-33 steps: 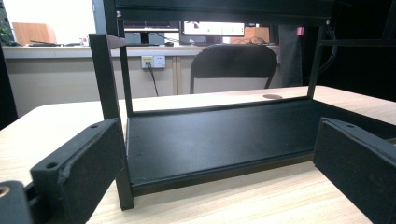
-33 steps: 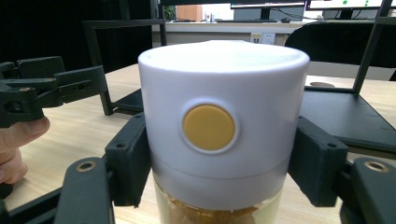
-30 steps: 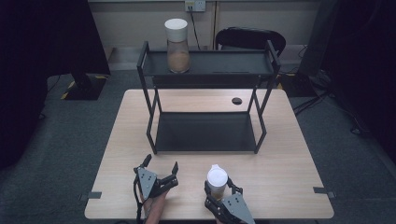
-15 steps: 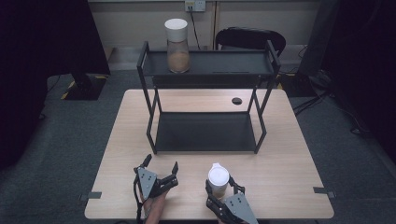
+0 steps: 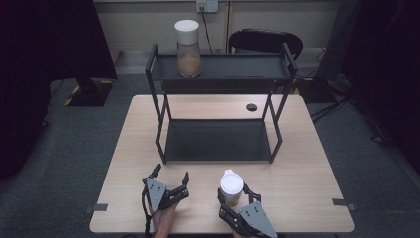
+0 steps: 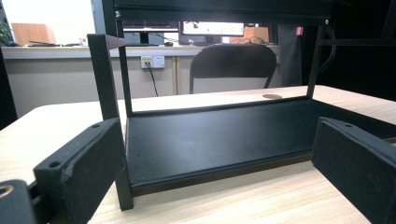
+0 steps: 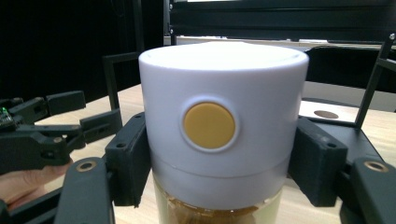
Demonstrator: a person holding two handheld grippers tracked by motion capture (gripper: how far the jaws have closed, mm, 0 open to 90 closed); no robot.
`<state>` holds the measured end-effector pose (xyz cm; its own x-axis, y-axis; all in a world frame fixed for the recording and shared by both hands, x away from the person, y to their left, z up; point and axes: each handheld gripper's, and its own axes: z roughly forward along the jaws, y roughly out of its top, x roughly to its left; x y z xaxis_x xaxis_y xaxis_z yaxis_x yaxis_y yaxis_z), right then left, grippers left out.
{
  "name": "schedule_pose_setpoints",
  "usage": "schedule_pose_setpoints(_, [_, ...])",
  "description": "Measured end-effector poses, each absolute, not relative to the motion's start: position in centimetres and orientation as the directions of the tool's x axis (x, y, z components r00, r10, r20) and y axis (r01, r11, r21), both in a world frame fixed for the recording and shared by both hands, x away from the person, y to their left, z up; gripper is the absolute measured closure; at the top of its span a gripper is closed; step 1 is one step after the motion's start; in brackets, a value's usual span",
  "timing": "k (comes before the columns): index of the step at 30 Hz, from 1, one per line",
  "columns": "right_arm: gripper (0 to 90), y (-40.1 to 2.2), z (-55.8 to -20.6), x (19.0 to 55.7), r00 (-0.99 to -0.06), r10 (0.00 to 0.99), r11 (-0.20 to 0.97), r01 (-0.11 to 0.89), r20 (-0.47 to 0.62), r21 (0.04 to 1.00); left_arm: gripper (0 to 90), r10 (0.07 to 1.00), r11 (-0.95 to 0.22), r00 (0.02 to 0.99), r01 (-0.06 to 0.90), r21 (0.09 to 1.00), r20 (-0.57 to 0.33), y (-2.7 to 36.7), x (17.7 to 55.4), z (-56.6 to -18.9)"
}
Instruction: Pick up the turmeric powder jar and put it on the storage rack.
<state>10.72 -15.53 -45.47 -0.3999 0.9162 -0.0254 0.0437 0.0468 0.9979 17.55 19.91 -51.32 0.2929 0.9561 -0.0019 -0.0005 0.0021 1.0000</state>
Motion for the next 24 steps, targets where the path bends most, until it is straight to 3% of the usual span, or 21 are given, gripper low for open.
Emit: schedule_pose_setpoints(24, [30.1,-16.1,-42.6,12.8,-0.419,0.908,0.037,0.012,-0.028,0.999,2.5,0.956,0.0,0.294,-0.001,1.0,0.0,19.9,17.6,-51.3])
